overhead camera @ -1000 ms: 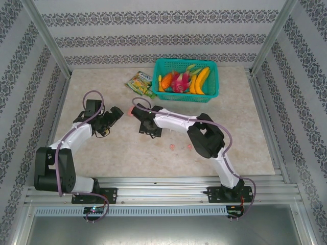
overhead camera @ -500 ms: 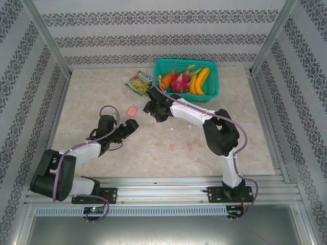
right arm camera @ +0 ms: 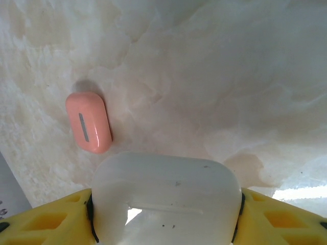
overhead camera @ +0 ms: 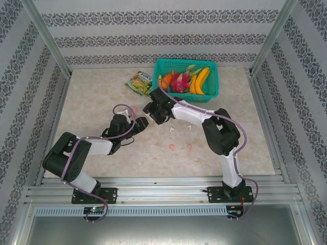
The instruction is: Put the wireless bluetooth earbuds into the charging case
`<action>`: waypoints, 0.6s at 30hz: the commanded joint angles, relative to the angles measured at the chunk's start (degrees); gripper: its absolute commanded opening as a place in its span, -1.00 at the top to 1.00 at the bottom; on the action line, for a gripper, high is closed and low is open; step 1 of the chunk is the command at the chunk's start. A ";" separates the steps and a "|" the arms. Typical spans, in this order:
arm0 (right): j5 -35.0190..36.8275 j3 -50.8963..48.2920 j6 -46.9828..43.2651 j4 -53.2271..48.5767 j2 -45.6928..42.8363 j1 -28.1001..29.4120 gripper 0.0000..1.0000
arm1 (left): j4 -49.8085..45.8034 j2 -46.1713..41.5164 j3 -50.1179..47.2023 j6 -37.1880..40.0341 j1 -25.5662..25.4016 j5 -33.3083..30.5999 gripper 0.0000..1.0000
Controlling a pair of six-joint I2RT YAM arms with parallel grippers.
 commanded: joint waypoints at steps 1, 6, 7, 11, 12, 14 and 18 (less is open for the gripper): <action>-1.70 -1.33 2.80 1.73 -2.64 0.04 -0.20 | 6.69 1.62 1.82 0.13 -0.84 -1.84 -0.20; -2.88 -2.85 4.97 3.78 -3.36 0.10 -0.19 | 7.01 3.29 3.53 0.62 -0.83 -2.33 -0.12; -3.03 -3.13 5.34 4.20 -3.43 0.14 -0.19 | 7.08 3.66 3.84 0.71 -0.84 -2.32 -0.11; -3.53 -3.48 6.26 5.24 -3.85 0.14 -0.19 | 7.93 5.59 5.07 0.42 -1.01 -2.05 -0.05; -3.53 -3.38 6.37 5.27 -3.93 0.22 -0.19 | 8.25 6.07 5.27 0.36 -1.01 -2.11 -0.04; -3.78 -3.27 6.63 5.54 -3.96 0.35 -0.19 | 8.70 6.90 5.53 0.20 -1.10 -1.98 -0.01; -4.21 -3.65 7.81 6.54 -4.21 0.54 -0.19 | 9.43 8.17 6.09 0.05 -1.40 -1.86 0.02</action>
